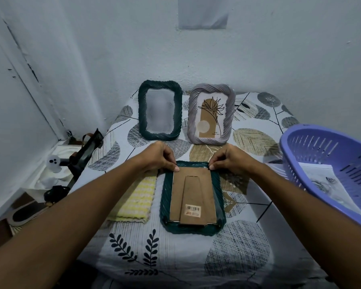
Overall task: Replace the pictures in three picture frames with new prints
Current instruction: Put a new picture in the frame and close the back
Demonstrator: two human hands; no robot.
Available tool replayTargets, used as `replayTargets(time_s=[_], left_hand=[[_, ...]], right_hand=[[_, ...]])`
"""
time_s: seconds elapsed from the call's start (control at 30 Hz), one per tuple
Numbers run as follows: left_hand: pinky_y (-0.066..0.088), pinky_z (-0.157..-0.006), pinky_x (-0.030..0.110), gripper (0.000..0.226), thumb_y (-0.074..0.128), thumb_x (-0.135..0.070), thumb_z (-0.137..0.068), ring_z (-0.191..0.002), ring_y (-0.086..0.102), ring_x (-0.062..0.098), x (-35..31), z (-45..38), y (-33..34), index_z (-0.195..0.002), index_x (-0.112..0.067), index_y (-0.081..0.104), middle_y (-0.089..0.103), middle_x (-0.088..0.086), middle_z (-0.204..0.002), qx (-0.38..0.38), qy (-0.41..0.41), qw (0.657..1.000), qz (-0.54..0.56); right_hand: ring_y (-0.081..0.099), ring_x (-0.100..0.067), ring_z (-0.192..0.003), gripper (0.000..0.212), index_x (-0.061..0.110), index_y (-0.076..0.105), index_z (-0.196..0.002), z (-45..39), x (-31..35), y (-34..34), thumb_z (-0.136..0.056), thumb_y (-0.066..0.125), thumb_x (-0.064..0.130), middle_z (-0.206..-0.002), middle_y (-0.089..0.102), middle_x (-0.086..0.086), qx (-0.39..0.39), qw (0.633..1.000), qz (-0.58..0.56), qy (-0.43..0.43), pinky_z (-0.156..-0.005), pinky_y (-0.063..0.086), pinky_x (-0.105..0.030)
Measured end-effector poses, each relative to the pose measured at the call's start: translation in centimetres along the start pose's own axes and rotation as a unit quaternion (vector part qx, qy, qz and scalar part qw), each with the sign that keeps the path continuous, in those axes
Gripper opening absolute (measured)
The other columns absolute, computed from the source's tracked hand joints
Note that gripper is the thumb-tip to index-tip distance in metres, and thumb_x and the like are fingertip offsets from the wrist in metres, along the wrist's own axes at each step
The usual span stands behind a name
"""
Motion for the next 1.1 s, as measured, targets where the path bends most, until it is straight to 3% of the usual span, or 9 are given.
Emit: replayTargets(time_s=[0.23,0.33,0.43,0.57,0.67,0.77,0.93,1.0,1.1], left_hand=[[0.052,-0.054,0.020,0.014,0.086,-0.015,-0.065,-0.065,0.064,0.015,-0.2,0.3,-0.3,-0.071,-0.012,0.073,0.072,0.012,-0.079,-0.023,0.008,0.999,-0.021],[0.048,-0.059,0.020,0.023,0.085,-0.025,-0.067,-0.072,0.062,0.010,-1.5,1.6,-0.9,-0.084,-0.014,0.075,0.070,0.003,-0.084,-0.083,0.040,0.988,-0.127],[0.037,-0.060,0.019,0.024,0.080,-0.035,-0.072,-0.075,0.051,-0.001,-3.6,4.7,-0.9,-0.088,-0.018,0.075,0.061,-0.007,-0.084,-0.127,0.112,0.967,-0.191],[0.038,-0.079,0.027,0.036,0.065,-0.061,-0.071,-0.086,0.050,0.002,-4.5,9.9,1.2,-0.080,-0.027,0.072,0.059,-0.016,-0.084,-0.073,0.183,0.956,-0.219],[0.019,-0.103,0.034,0.044,0.051,-0.073,-0.067,-0.095,0.048,-0.001,-4.4,12.9,2.3,-0.075,-0.033,0.070,0.058,-0.024,-0.085,-0.081,0.199,0.935,-0.281],[0.007,-0.111,0.043,0.043,0.053,-0.069,-0.069,-0.102,0.052,-0.002,-4.4,14.4,2.8,-0.081,-0.033,0.073,0.063,-0.022,-0.094,-0.101,0.222,0.930,-0.276],[0.019,-0.108,0.041,0.046,0.052,-0.068,-0.070,-0.105,0.052,0.001,-4.0,14.6,3.4,-0.086,-0.032,0.074,0.064,-0.019,-0.100,-0.096,0.208,0.939,-0.256],[0.026,-0.098,0.036,0.042,0.056,-0.067,-0.070,-0.100,0.050,0.002,-3.8,14.6,3.5,-0.078,-0.030,0.073,0.063,-0.019,-0.094,-0.101,0.195,0.939,-0.265],[0.026,-0.081,0.031,0.030,0.069,-0.058,-0.072,-0.090,0.044,0.002,-3.8,14.7,3.4,-0.071,-0.027,0.070,0.054,-0.018,-0.086,-0.121,0.182,0.934,-0.283]], right_hand=[[0.065,-0.007,-0.081,0.005,0.027,0.078,-0.077,0.4,-0.2,-0.1,-0.076,0.079,0.021,-0.078,0.073,0.012,-0.036,0.999,0.028,0.011,-0.084,0.054,-0.040],[0.060,-0.001,-0.078,0.006,0.024,0.077,-0.085,1.9,0.8,-0.3,-0.082,0.074,0.019,-0.080,0.068,0.013,-0.090,0.994,0.055,0.007,-0.075,0.054,-0.032],[0.052,0.002,-0.072,0.009,0.021,0.072,-0.083,5.2,3.4,-0.6,-0.086,0.068,0.013,-0.075,0.057,0.016,-0.151,0.987,0.050,-0.016,-0.064,0.041,-0.017],[0.063,-0.003,-0.072,0.016,0.021,0.067,-0.075,9.8,4.4,2.2,-0.086,0.067,0.009,-0.077,0.066,0.007,-0.064,0.998,-0.003,0.021,-0.064,0.052,-0.019],[0.061,-0.003,-0.067,0.008,0.014,0.069,-0.075,12.8,4.6,3.3,-0.083,0.072,0.011,-0.074,0.066,0.006,-0.041,0.998,0.013,0.044,-0.061,0.049,-0.019],[0.053,-0.002,-0.073,0.005,0.017,0.069,-0.082,14.5,5.5,3.9,-0.082,0.073,0.016,-0.081,0.055,0.010,-0.052,0.997,0.052,0.023,-0.061,0.040,-0.012],[0.054,-0.011,-0.083,0.015,0.019,0.070,-0.093,15.1,5.8,4.3,-0.081,0.074,0.026,-0.093,0.049,0.006,-0.066,0.993,0.092,0.020,-0.072,0.046,-0.024],[0.051,-0.011,-0.084,0.012,0.020,0.068,-0.085,15.2,5.7,4.1,-0.081,0.074,0.030,-0.091,0.048,0.005,-0.083,0.990,0.114,0.029,-0.073,0.044,-0.027],[0.051,-0.013,-0.085,0.013,0.021,0.070,-0.081,15.6,5.6,4.3,-0.082,0.073,0.033,-0.091,0.049,0.003,-0.095,0.988,0.117,0.042,-0.074,0.045,-0.028]])
Point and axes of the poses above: each hand's wrist, its own z-axis away from the middle knuckle, its own y-axis out of the palm, x = y × z, the point moved 10 cm from there along -z, towards the middle knuckle
